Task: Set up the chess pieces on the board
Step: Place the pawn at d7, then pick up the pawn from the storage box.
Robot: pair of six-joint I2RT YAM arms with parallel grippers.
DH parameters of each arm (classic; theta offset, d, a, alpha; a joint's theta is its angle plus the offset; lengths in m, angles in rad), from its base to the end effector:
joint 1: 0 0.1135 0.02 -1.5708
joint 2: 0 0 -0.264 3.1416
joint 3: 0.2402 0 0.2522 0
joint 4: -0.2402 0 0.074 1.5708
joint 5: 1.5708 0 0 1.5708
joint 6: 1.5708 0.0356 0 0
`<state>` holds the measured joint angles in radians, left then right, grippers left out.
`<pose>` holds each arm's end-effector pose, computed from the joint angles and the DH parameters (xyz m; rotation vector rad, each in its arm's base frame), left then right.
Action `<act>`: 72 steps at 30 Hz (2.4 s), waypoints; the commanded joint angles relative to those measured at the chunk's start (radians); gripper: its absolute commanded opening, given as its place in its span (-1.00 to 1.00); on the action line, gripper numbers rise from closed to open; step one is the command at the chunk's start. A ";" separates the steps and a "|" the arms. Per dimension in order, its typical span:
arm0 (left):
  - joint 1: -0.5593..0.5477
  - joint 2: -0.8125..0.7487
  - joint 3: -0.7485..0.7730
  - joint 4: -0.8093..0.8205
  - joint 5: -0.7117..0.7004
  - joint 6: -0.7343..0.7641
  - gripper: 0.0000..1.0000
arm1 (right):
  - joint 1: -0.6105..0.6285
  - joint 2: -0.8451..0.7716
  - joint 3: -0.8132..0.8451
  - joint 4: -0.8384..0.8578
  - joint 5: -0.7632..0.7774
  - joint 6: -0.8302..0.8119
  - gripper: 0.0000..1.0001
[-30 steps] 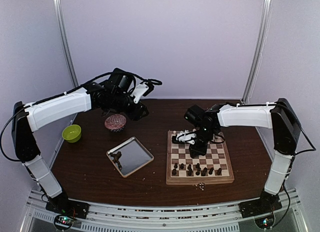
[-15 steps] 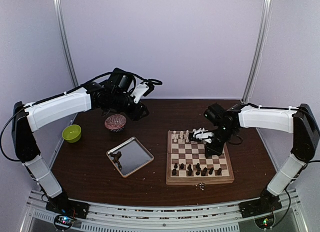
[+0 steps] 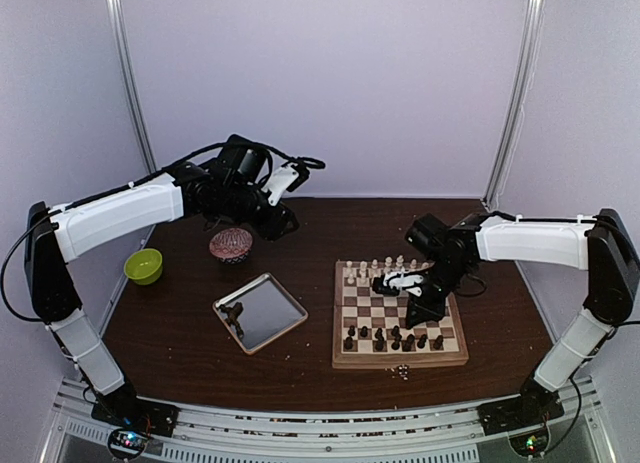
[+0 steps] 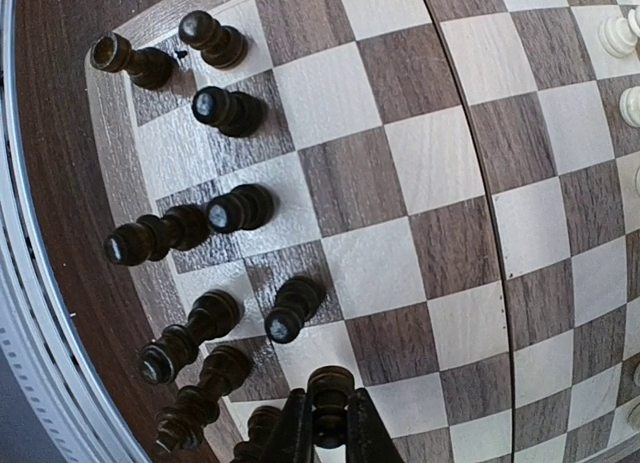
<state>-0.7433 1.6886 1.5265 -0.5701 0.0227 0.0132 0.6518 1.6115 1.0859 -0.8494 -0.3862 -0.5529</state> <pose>0.2821 -0.2604 0.3221 0.8737 2.1665 -0.3965 0.2252 0.1887 0.2013 -1.6950 2.3665 0.5825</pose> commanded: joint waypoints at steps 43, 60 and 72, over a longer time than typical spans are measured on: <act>-0.014 -0.004 0.043 -0.042 -0.134 -0.038 -0.10 | -0.149 -0.128 0.019 -0.042 -0.165 0.001 -0.32; -0.014 -0.125 -0.322 -0.370 -0.037 -0.216 -0.20 | -0.274 -0.243 -0.012 0.046 -0.093 0.026 -0.32; -0.014 0.083 -0.297 -0.386 -0.033 -0.172 -0.41 | -0.274 -0.337 -0.068 0.103 -0.012 0.013 -0.31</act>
<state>-0.7540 1.7351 1.2026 -0.9443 -0.0189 -0.1814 0.3809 1.3006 1.0443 -0.7788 -0.4473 -0.5282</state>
